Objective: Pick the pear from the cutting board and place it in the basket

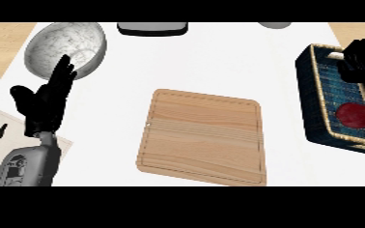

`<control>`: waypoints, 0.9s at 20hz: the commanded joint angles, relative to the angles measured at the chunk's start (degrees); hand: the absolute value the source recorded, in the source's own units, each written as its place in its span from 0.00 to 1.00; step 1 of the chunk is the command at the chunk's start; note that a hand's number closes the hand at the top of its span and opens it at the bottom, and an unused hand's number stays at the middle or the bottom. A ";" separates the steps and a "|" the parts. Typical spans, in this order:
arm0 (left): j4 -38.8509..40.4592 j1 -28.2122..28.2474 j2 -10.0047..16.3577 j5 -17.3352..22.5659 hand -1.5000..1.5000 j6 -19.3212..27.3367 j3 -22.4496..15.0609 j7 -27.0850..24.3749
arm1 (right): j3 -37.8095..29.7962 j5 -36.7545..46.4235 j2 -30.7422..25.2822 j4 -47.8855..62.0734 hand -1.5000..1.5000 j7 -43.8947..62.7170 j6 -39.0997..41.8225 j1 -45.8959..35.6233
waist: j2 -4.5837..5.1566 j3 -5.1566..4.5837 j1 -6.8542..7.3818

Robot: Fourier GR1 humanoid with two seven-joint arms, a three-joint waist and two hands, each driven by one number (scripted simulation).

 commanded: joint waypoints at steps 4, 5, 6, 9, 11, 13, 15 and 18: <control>-1.07 0.59 1.41 0.20 0.50 -0.62 0.95 0.21 | -4.57 -3.63 1.78 -2.60 0.00 1.76 -0.59 1.14 | -0.21 -0.02 -0.53; 0.34 -1.64 1.87 0.76 0.50 -0.62 1.66 1.37 | -6.50 -5.82 -0.09 -2.23 0.00 -1.06 0.63 0.82 | -0.18 -0.01 -0.73; -6.11 3.46 1.05 -0.10 0.50 -0.34 -0.06 2.92 | -7.68 -7.60 1.75 -2.58 0.00 -1.68 -0.66 2.35 | -0.37 0.02 -0.31; -0.26 0.78 1.55 1.34 0.50 -1.31 1.68 0.63 | -11.56 -12.22 3.38 -2.88 0.00 -1.38 0.61 0.45 | -0.23 -0.02 -0.74; -2.40 2.12 -0.12 0.28 0.50 0.32 0.47 0.89 | -14.34 -15.98 1.36 -5.27 0.00 -1.03 5.39 -1.56 | -0.50 -0.04 -0.98; -1.23 2.21 0.91 0.61 0.50 -0.37 1.46 -0.68 | -18.17 -19.44 1.03 -4.35 0.00 0.28 5.36 -2.53 | -0.35 -0.03 -0.88; -3.94 3.46 -1.08 -0.88 0.50 1.49 -0.40 0.49 | -20.99 -22.16 0.46 -2.90 0.00 -0.36 5.73 -0.71 | -0.27 0.02 -0.62; -0.65 1.44 0.98 0.71 0.50 -0.50 1.46 0.02 | -24.98 -26.34 -3.59 -3.57 0.00 5.69 11.97 -4.62 | -0.24 -0.06 -0.97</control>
